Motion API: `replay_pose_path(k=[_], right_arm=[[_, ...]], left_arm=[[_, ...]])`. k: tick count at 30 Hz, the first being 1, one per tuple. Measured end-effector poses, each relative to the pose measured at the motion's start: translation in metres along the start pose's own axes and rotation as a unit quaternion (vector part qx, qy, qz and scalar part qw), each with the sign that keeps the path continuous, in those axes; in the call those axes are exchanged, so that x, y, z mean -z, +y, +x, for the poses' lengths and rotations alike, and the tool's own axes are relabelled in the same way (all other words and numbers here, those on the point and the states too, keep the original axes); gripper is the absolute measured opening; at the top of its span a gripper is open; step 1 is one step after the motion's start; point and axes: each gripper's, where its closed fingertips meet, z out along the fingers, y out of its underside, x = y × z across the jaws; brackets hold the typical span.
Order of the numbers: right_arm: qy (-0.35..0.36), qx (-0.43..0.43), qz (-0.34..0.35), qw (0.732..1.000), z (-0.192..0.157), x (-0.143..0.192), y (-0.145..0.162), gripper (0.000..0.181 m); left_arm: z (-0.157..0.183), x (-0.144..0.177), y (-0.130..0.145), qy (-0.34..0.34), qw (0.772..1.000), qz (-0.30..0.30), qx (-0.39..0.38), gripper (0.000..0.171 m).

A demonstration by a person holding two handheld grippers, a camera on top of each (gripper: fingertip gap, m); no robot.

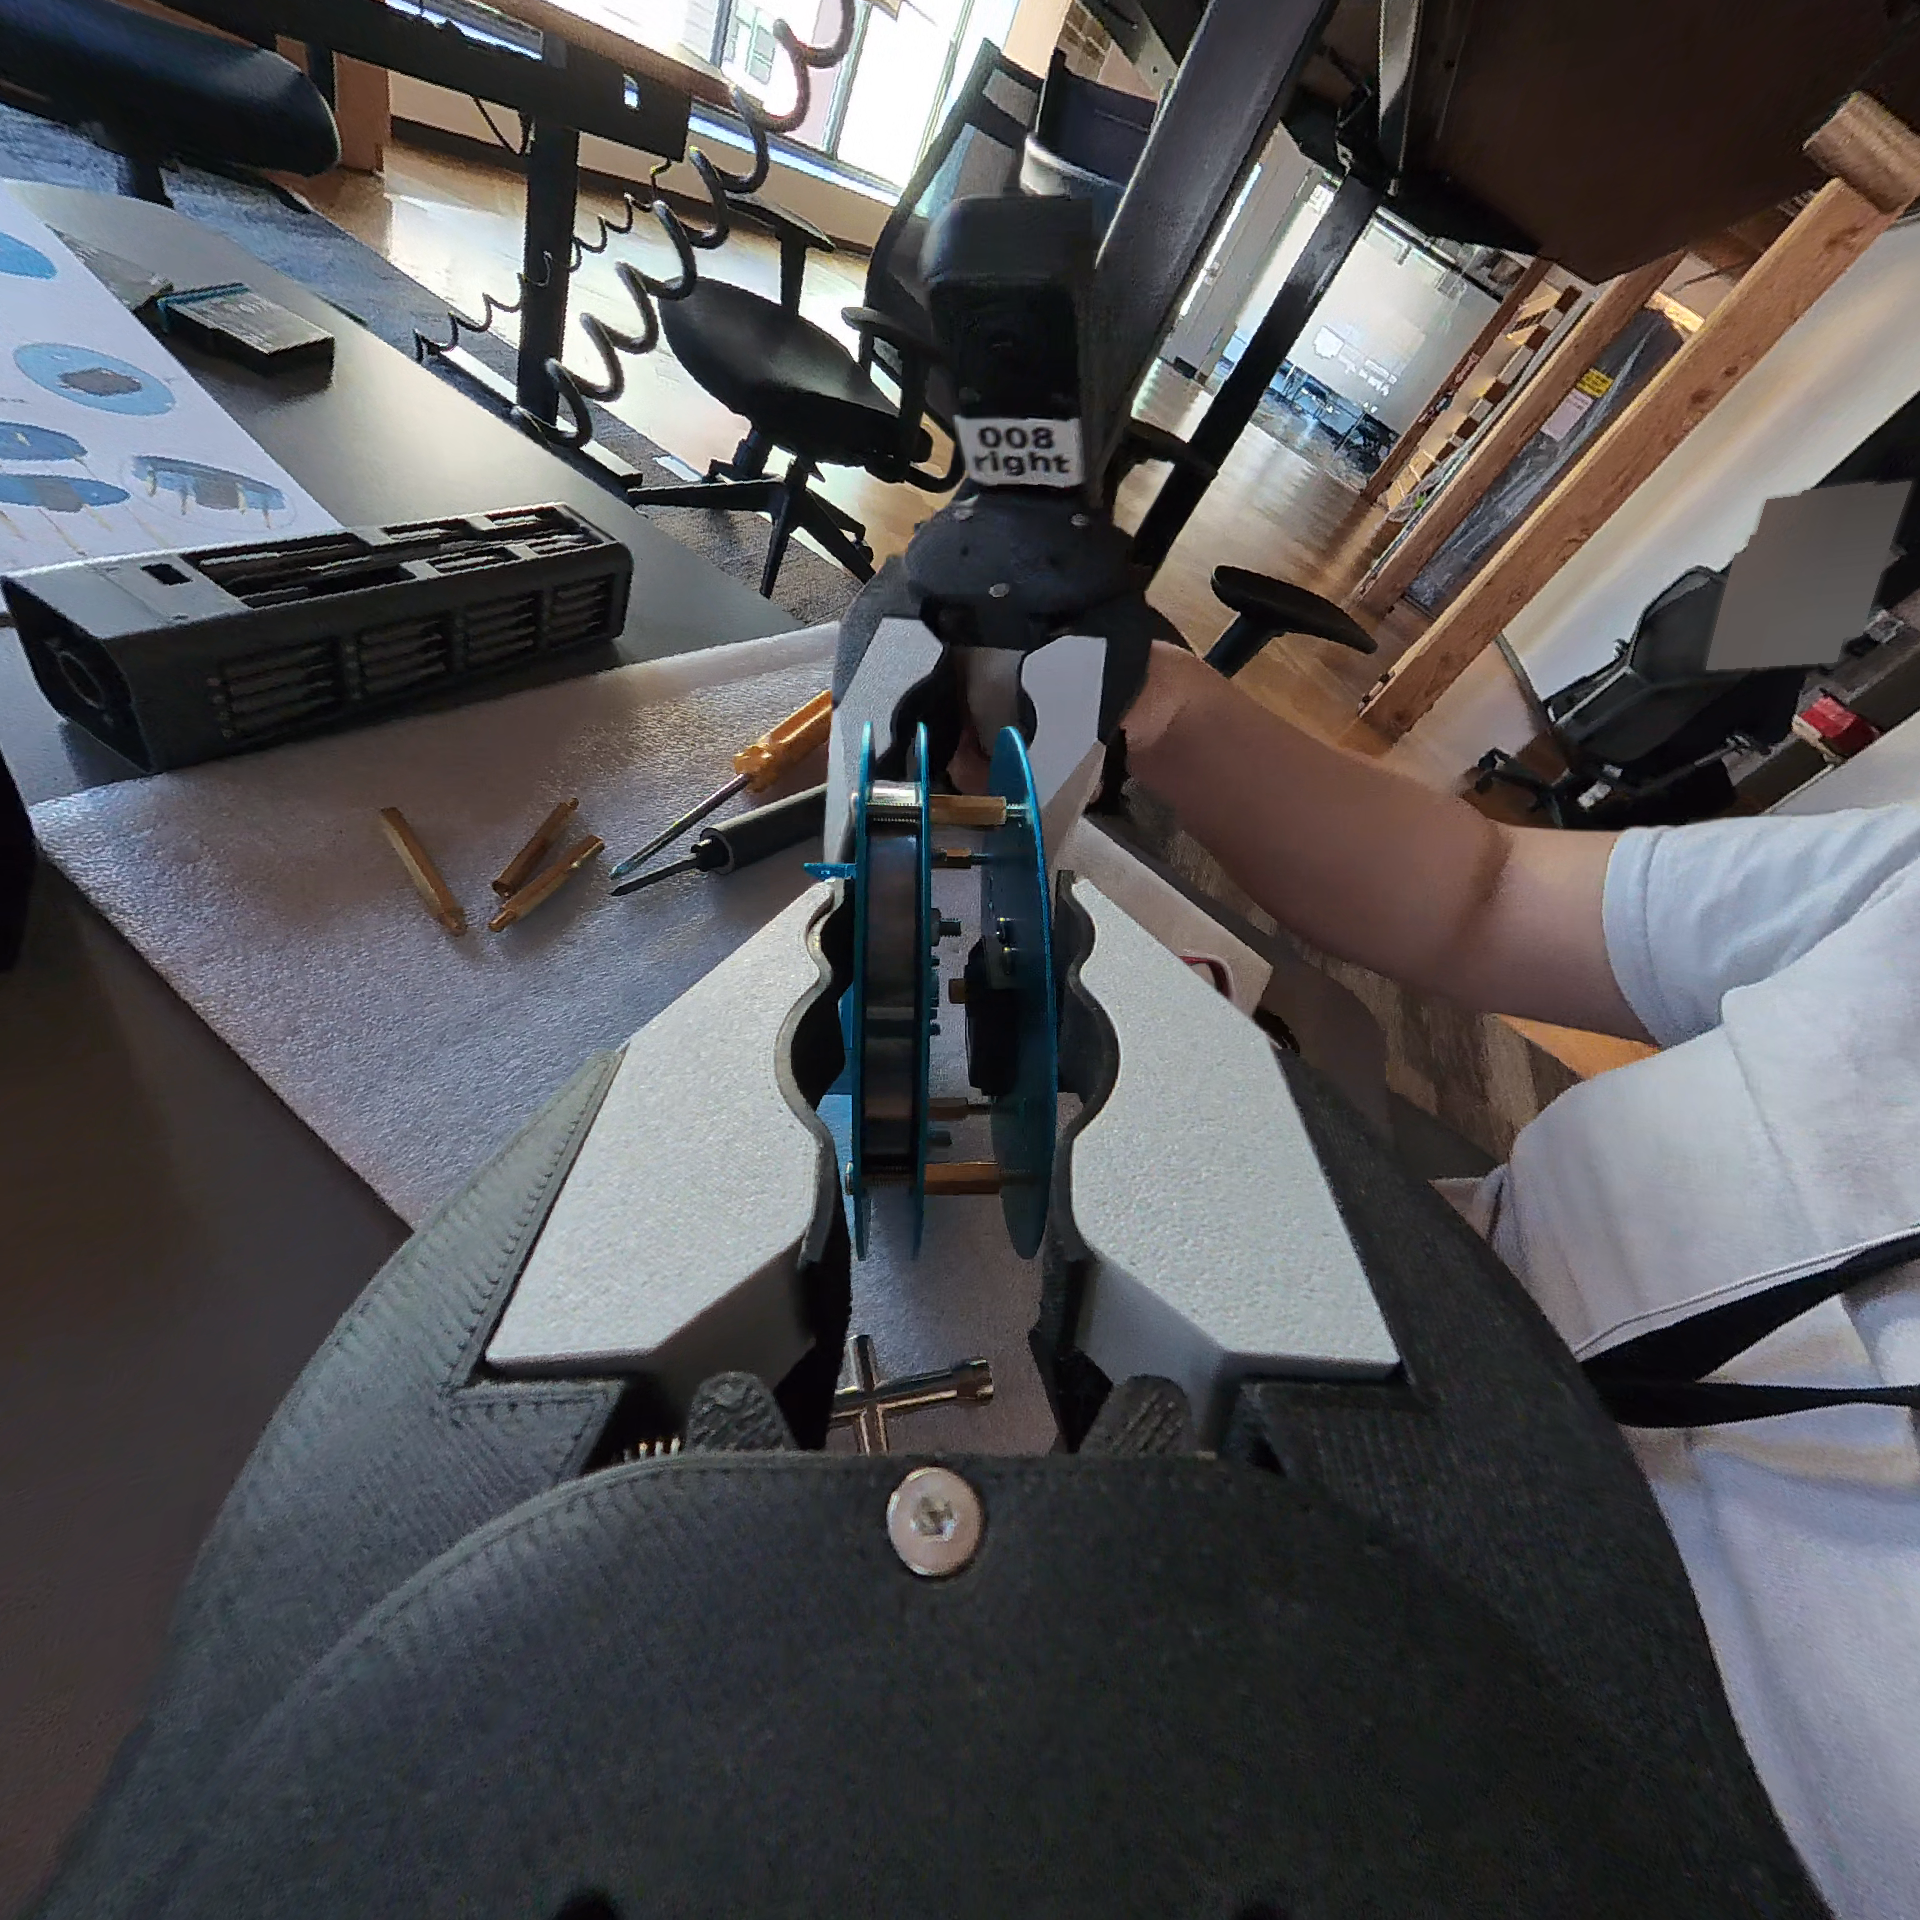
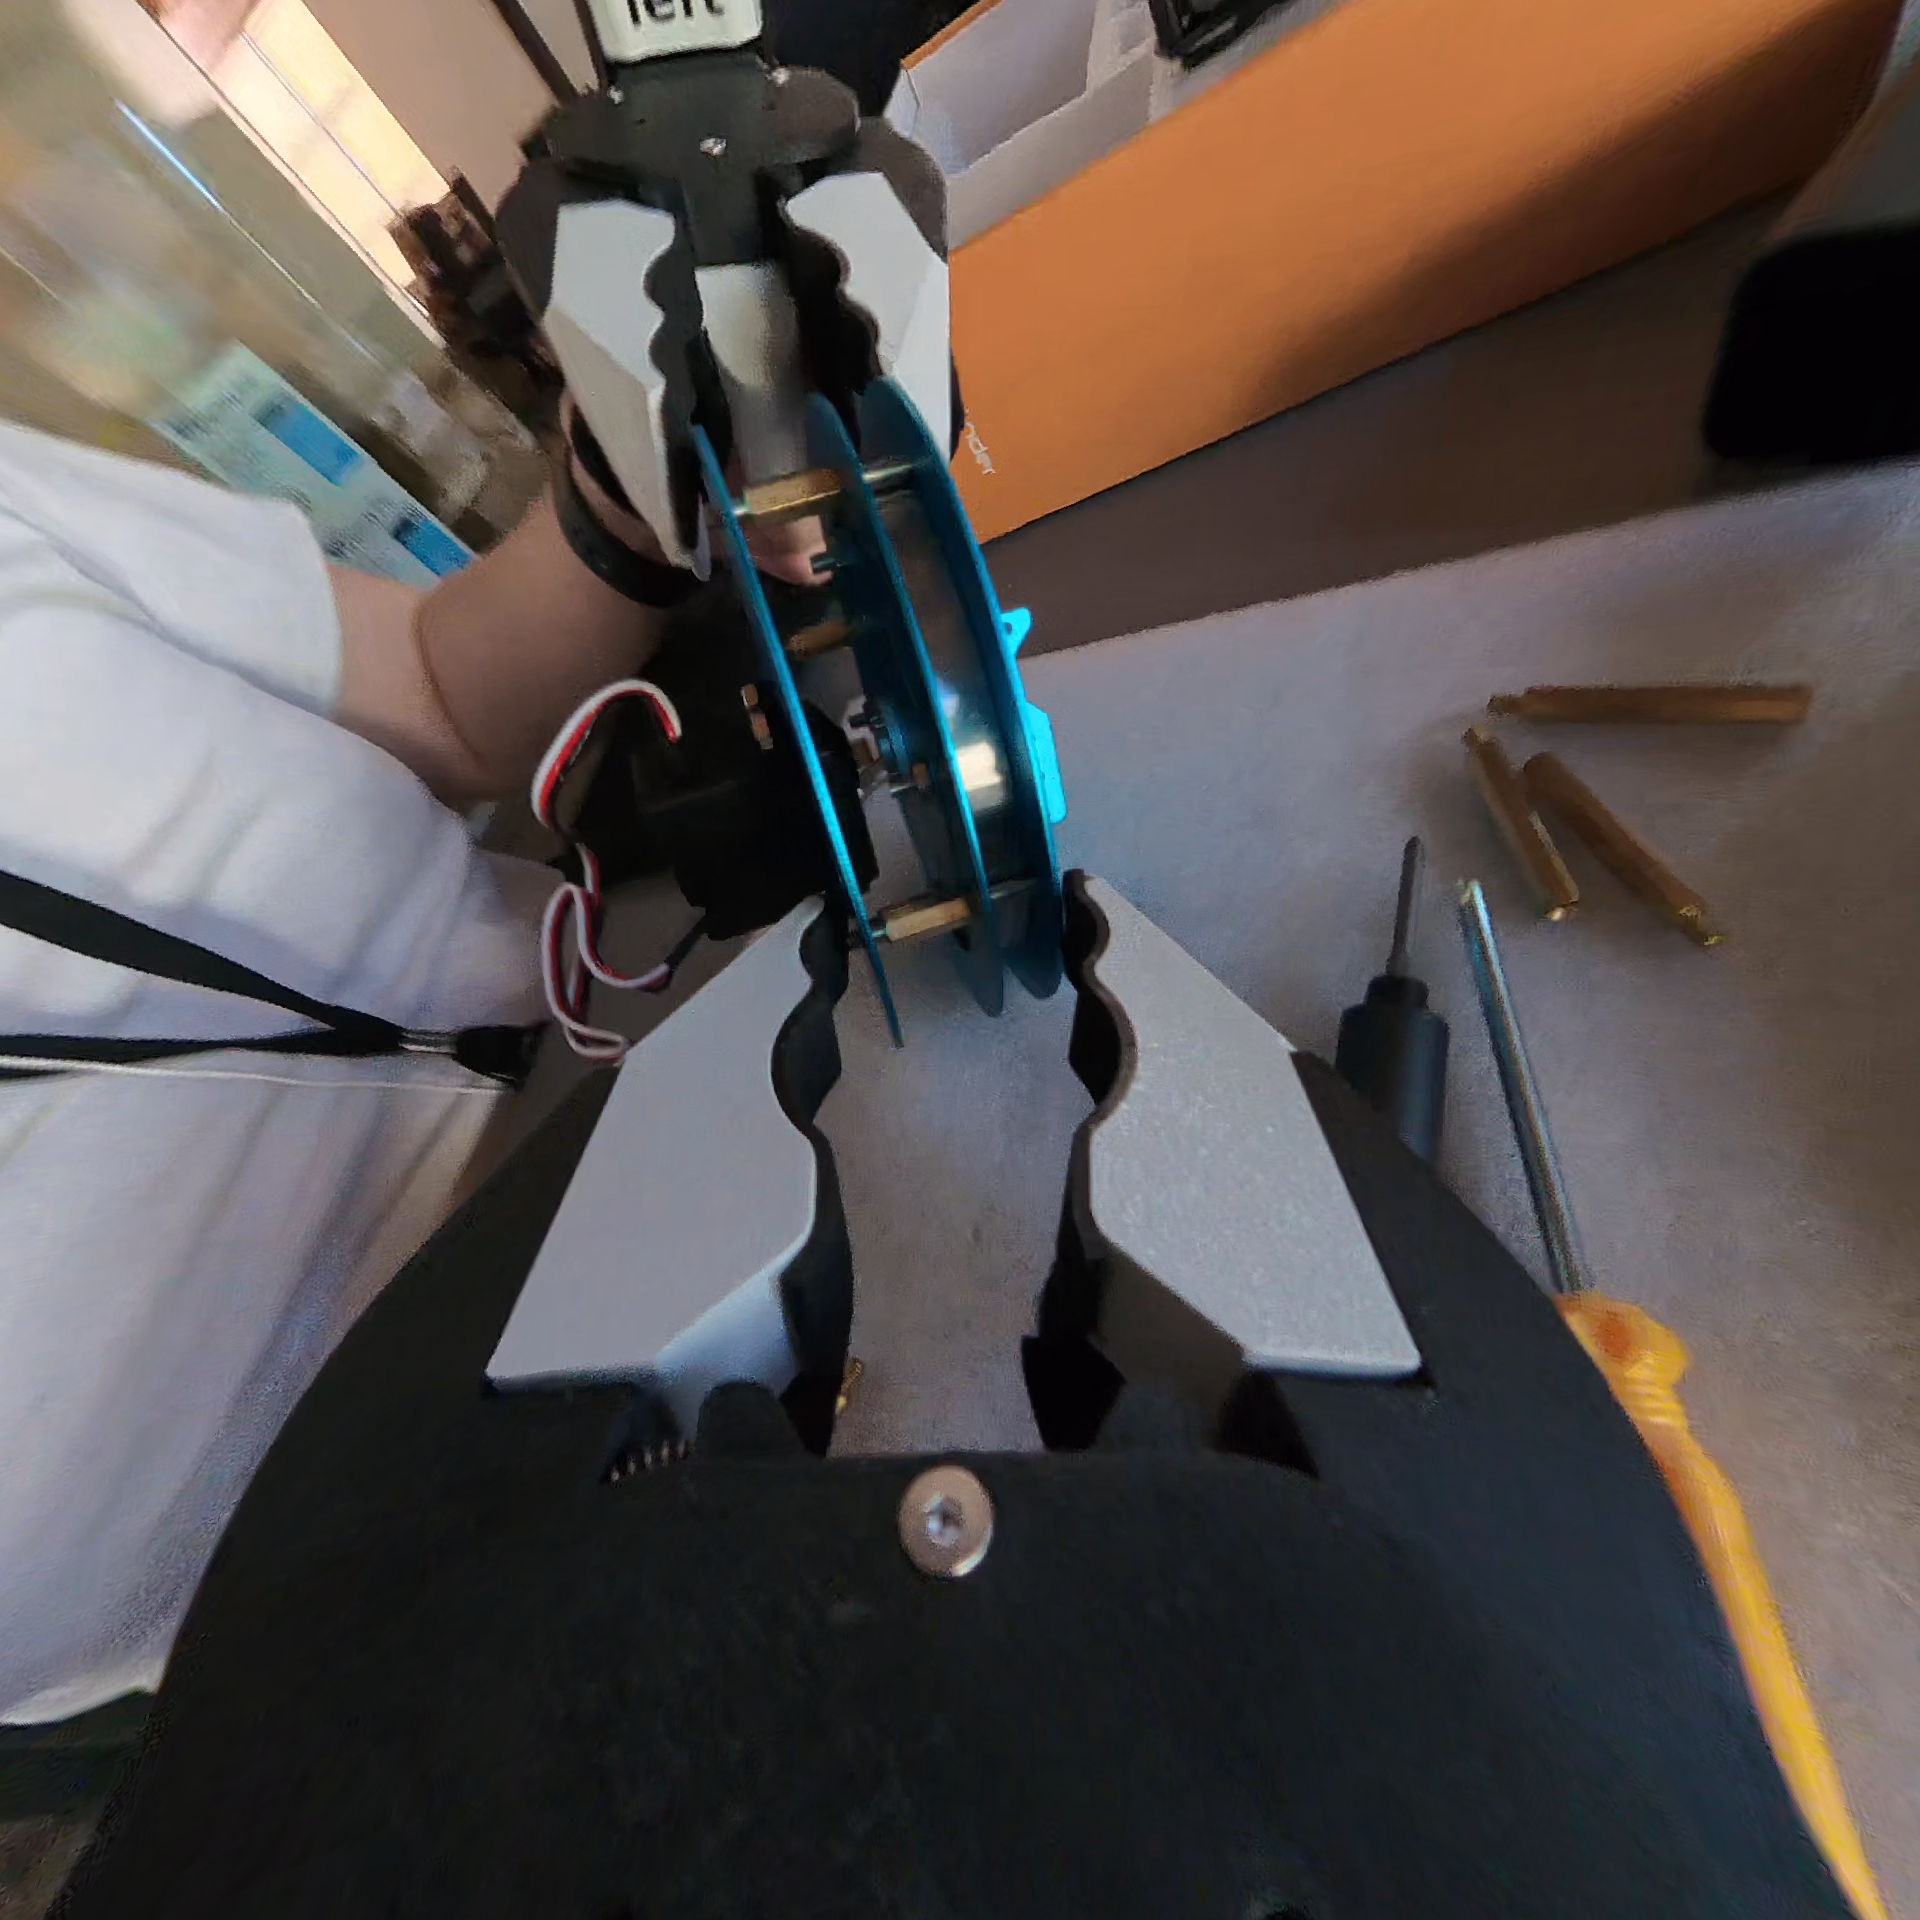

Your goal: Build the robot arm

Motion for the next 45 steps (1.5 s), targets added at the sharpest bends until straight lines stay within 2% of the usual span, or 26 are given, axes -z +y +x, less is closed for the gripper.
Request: replay_pose_path(k=[1, 5, 8, 12, 19, 25, 30, 32, 34, 39, 45], right_arm=[[-0.011, -0.029, 0.002, 1.000, 0.001, -0.001, -0.001, 0.042], [-0.004, -0.045, 0.008, 0.999, 0.006, -0.003, -0.005, 0.040], [-0.006, -0.088, 0.012, 0.996, 0.009, -0.003, -0.006, 0.040], [-0.014, -0.155, 0.027, 0.988, 0.013, -0.003, -0.006, 0.040], [-0.011, -0.199, 0.027, 0.980, 0.008, 0.002, -0.007, 0.039], [-0.006, -0.266, 0.016, 0.964, -0.016, 0.013, -0.005, 0.039], [0.007, -0.335, -0.023, 0.942, -0.036, 0.019, 0.030, 0.039], [0.022, -0.332, -0.041, 0.942, -0.031, 0.017, 0.044, 0.041], [0.018, -0.342, -0.029, 0.939, -0.027, 0.017, 0.044, 0.041], [0.044, -0.285, -0.030, 0.957, -0.016, 0.019, 0.046, 0.045], [0.063, -0.232, -0.046, 0.970, -0.004, 0.019, 0.042, 0.049]], left_arm=[[-0.002, 0.000, 0.000, -0.001, 1.000, 0.005, 0.011, 0.038], [-0.015, 0.001, 0.001, -0.024, 0.998, 0.011, 0.048, 0.038], [-0.024, 0.000, -0.001, -0.033, 0.996, 0.015, 0.084, 0.036], [-0.034, -0.002, -0.002, -0.028, 0.989, 0.019, 0.146, 0.035], [-0.040, -0.006, -0.005, -0.015, 0.973, 0.023, 0.227, 0.034], [-0.024, -0.012, -0.008, 0.014, 0.954, 0.017, 0.298, 0.034], [-0.002, -0.029, 0.024, 0.055, 0.933, -0.039, 0.354, 0.035], [-0.002, -0.035, 0.036, 0.045, 0.939, -0.064, 0.335, 0.035], [-0.007, -0.039, 0.037, 0.035, 0.939, -0.066, 0.337, 0.035], [-0.017, -0.043, 0.044, 0.021, 0.935, -0.087, 0.342, 0.036], [-0.030, -0.040, 0.050, -0.027, 0.942, -0.116, 0.312, 0.039]])
